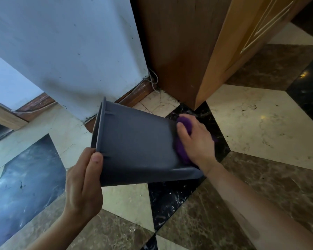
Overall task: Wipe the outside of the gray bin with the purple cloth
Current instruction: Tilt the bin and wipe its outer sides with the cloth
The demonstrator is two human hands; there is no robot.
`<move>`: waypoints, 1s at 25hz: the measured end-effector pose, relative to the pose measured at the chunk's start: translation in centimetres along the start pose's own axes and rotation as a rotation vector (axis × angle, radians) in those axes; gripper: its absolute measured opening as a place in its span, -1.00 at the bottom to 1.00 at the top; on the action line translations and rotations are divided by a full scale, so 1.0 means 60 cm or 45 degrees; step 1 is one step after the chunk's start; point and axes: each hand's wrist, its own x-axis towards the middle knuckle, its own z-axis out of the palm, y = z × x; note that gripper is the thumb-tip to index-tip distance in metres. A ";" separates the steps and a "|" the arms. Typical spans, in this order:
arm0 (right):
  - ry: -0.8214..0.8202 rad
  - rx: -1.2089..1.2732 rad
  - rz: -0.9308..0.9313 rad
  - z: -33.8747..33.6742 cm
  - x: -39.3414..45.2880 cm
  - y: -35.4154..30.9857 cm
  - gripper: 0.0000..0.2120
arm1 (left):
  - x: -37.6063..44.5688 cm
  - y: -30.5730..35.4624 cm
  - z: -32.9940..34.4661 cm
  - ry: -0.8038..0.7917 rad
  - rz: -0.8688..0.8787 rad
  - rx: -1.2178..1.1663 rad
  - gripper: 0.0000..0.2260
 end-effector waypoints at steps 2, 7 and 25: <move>0.006 0.070 0.076 -0.004 0.003 0.034 -0.70 | -0.004 -0.007 -0.012 -0.069 -0.104 -0.036 -0.78; 0.078 0.184 0.073 -0.009 -0.029 0.069 -0.75 | 0.029 0.048 -0.076 -0.336 -0.528 -0.247 -0.74; 0.017 0.871 0.569 0.036 -0.112 0.041 -0.78 | 0.068 0.029 -0.037 -0.355 -0.088 0.292 -0.70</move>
